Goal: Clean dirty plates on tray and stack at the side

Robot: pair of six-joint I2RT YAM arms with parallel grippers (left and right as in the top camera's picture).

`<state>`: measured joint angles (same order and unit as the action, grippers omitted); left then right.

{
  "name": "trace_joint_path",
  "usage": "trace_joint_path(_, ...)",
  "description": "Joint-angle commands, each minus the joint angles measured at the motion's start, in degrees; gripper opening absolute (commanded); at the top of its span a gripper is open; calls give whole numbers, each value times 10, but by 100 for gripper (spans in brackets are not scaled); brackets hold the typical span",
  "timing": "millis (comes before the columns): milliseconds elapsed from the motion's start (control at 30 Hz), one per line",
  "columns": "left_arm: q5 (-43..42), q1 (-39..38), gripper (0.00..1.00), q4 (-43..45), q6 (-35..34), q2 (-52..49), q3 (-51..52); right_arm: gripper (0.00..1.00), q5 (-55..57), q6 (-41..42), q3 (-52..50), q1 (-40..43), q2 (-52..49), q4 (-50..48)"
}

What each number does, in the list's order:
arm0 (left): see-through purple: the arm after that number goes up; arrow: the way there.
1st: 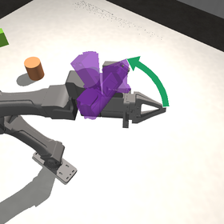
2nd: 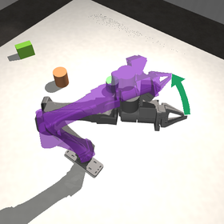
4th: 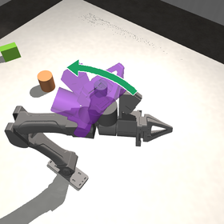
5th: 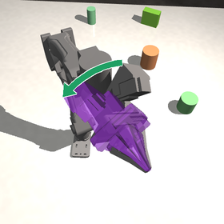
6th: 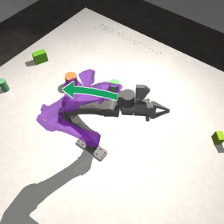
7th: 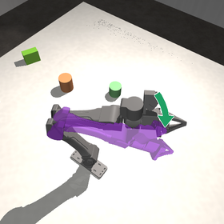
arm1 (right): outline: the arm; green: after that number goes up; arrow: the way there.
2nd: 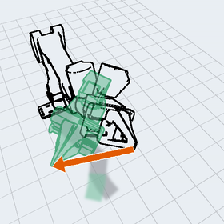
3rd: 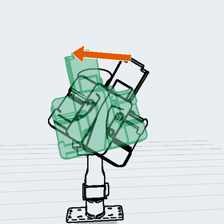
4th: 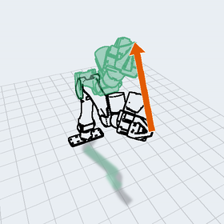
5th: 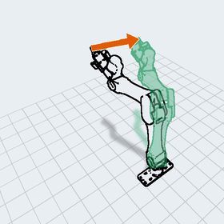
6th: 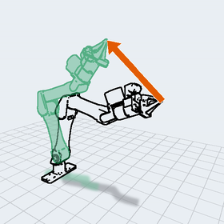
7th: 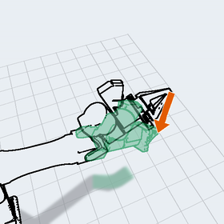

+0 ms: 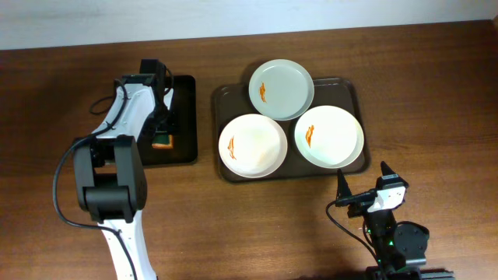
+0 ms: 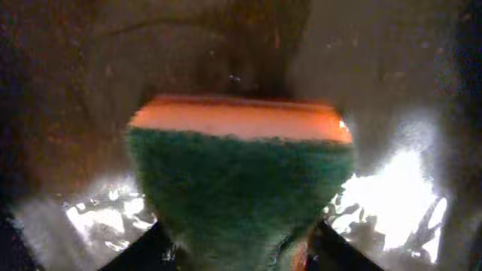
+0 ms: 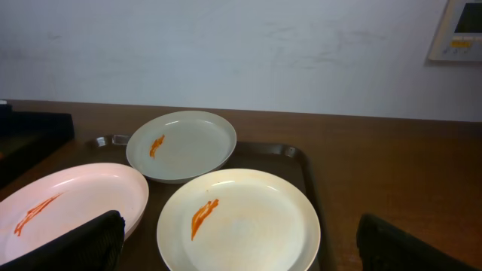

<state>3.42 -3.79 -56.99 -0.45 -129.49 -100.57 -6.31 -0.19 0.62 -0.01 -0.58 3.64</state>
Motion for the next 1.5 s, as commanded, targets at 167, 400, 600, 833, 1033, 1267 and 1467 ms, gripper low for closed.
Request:
trace_joint_path(167,-12,2,45,3,3,-9,20,98,-5,0,-3,-4,4,3)
trace_joint_path(400,-11,2,0,-65,2,5,-65,98,-5,0,-3,-4,4,3)
trace_joint_path(600,-26,2,0,-179,-2,39,-289,98,-5,0,-3,-4,4,3)
trace_joint_path(833,-41,4,0,-114,-2,36,-275,98,-5,0,-3,-4,4,3)
trace_joint_path(1033,-47,23,0,13,-126,36,-95,98,-5,0,-3,-4,4,3)
trace_joint_path(1267,-324,76,0,14,-177,120,-168,99,-5,0,-3,-4,4,3)
trace_joint_path(1467,-433,103,0,4,-208,129,-167,98,-5,0,-3,-4,4,3)
